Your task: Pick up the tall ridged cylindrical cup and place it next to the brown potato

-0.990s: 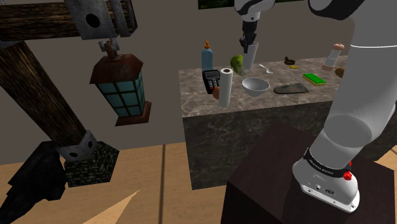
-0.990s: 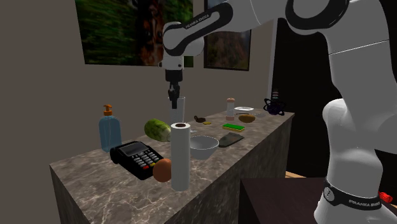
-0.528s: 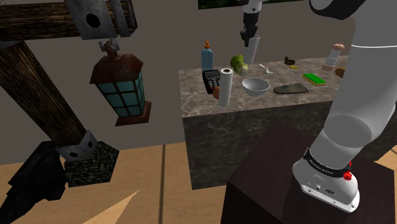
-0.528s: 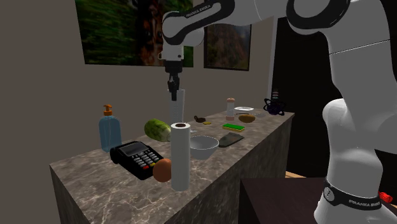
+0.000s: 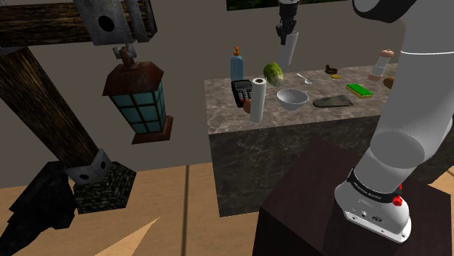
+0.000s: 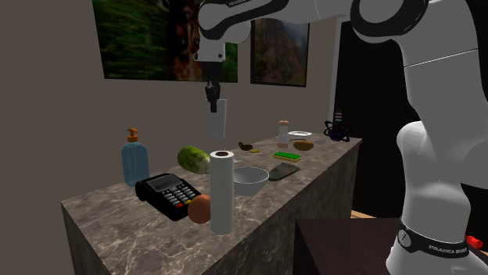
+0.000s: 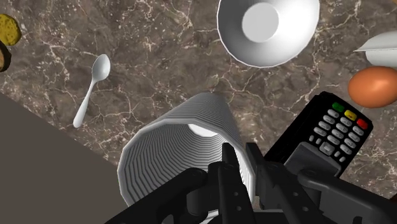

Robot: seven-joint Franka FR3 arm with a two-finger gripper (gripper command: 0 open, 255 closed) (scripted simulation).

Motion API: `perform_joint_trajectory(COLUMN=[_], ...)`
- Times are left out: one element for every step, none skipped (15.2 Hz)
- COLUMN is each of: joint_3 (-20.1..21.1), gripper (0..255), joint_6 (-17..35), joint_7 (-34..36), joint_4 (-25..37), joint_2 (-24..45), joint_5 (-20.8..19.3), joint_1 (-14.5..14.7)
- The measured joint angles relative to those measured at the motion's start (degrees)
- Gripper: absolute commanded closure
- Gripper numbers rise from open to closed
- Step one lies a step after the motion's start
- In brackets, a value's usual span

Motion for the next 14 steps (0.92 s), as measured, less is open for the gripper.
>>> perform_joint_trajectory(joint_3=[0.0,-0.03,-0.06,-0.1,-0.09,-0.09,-0.11,-0.26,-0.59,-0.92,-1.34,-1.69,-2.12,-2.51], gripper=[255,255,255,255,255,255,255,255,255,255,255,255,255,255], joint_6=[-0.74,-1.51,-2.29,-3.28,-4.2,-5.09,-5.9,-5.68,-5.58,-5.07,-4.81,-4.32,-3.99,-3.21], joint_7=[0.0,-0.06,-0.16,-0.27,-0.28,-0.32,-0.45,-0.81,-1.53,-2.17,-3.17,-3.84,-4.82,-5.56], joint_4=[0.78,1.58,2.47,3.59,4.79,5.97,7.08,6.38,5.17,3.39,2.27,0.59,-0.49,-2.6], joint_2=[0.05,0.08,0.19,0.32,0.6,0.91,1.22,0.72,-0.45,-1.88,-2.86,-4.16,-5.04,-6.52], joint_5=[0.02,0.03,0.08,0.15,0.26,0.38,0.51,0.38,0.05,-0.4,-0.63,-1.07,-1.29,-1.82], joint_1=[-0.02,-0.08,-0.17,-0.28,-0.36,-0.44,-0.6,-0.74,-1.04,-1.26,-1.78,-2.04,-2.56,-2.86])
